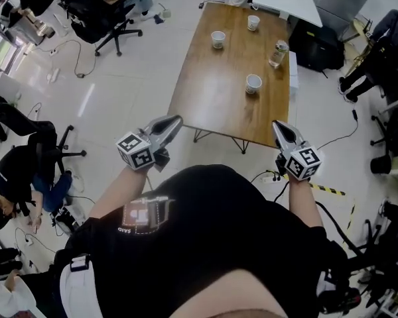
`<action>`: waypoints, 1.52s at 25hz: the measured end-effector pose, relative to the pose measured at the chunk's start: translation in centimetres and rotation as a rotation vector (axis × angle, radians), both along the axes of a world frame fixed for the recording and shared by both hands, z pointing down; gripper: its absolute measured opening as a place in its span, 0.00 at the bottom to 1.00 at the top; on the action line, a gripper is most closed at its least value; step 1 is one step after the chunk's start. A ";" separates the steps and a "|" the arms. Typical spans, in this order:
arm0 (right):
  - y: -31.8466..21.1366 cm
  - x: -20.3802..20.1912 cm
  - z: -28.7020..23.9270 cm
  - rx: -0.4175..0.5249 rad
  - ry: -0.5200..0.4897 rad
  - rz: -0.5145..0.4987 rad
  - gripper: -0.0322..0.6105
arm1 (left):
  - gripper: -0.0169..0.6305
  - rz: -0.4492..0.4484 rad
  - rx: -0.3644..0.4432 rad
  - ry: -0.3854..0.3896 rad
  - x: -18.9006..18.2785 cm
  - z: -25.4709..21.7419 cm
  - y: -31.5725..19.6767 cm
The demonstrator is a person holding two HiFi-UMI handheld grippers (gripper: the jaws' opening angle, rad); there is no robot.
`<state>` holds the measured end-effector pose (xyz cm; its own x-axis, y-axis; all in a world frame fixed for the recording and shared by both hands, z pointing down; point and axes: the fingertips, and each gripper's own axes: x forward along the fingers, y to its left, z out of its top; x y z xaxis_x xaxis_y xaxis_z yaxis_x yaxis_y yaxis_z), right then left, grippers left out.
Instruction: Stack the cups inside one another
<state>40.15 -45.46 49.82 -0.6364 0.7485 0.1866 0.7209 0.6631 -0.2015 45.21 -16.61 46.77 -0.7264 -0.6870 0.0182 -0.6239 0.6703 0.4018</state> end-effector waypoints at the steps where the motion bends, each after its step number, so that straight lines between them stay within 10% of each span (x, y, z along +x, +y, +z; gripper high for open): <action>1: 0.5 -0.5 0.5 -0.002 0.008 -0.008 0.07 | 0.06 0.001 0.001 0.006 -0.1 0.2 0.0; 20: 23.8 -0.1 -0.6 -0.019 0.008 0.193 0.07 | 0.06 0.172 -0.056 -0.003 -4.1 0.2 25.0; 38: 32.9 0.2 -4.1 0.011 -0.094 -0.010 0.07 | 0.06 -0.036 -0.043 0.026 1.3 -1.1 32.0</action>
